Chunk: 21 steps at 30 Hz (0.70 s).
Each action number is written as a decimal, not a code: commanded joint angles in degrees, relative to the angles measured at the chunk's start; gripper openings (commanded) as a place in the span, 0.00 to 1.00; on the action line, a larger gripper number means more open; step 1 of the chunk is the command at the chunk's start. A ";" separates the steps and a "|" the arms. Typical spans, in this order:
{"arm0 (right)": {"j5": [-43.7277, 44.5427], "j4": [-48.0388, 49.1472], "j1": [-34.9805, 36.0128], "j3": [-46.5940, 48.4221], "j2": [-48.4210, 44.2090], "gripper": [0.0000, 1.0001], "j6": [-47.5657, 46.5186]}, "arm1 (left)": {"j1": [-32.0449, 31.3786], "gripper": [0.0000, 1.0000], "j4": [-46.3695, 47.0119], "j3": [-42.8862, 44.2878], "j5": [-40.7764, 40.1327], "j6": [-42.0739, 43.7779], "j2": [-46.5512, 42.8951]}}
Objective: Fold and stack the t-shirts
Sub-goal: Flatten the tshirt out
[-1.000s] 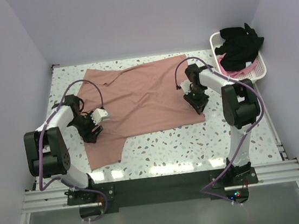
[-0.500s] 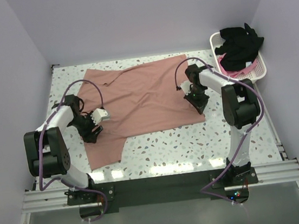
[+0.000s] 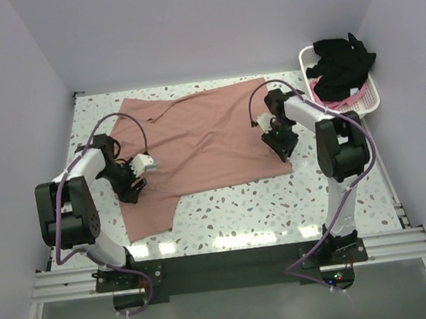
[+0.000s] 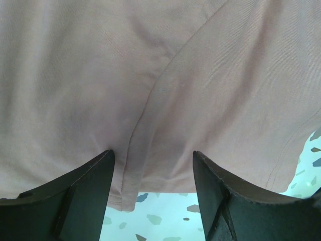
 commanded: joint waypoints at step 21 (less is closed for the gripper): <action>-2.72 -7.33 -0.77 5.87 -3.15 0.00 -1.57 | 0.19 0.69 0.19 1.83 0.76 0.40 0.29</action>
